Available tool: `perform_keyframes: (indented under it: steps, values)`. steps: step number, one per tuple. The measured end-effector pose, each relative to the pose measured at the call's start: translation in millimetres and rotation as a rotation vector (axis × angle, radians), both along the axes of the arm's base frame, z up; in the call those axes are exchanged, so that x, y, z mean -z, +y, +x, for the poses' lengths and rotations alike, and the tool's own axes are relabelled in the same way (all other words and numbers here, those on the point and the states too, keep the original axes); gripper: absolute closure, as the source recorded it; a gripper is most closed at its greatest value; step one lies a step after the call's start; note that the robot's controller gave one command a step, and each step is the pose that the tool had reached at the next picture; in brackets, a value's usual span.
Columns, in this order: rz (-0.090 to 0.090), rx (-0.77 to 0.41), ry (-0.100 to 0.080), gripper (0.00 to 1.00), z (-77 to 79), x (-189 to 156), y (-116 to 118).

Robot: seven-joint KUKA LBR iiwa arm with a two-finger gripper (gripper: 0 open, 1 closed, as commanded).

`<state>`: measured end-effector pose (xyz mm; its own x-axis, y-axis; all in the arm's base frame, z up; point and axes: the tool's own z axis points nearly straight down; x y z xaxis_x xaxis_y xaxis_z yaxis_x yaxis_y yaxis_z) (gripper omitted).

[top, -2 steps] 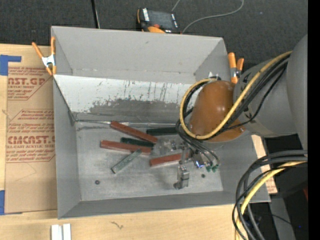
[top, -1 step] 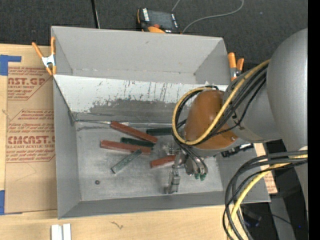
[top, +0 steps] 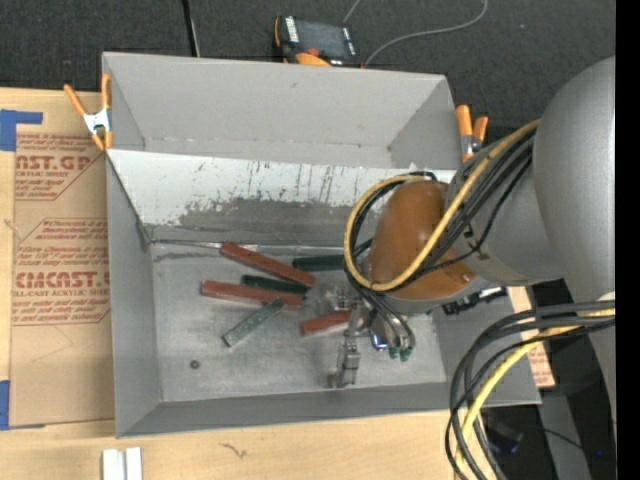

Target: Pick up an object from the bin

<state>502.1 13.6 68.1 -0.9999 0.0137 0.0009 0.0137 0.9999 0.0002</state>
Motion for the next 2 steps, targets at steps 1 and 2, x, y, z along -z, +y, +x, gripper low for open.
perform_keyframes:
  steps: [1,2]
  values:
    - [0.0,0.0,-0.001,1.0,0.2,-0.3,0.2]
    - [0.0,-0.001,-0.001,1.0,0.2,-6.4,0.5]
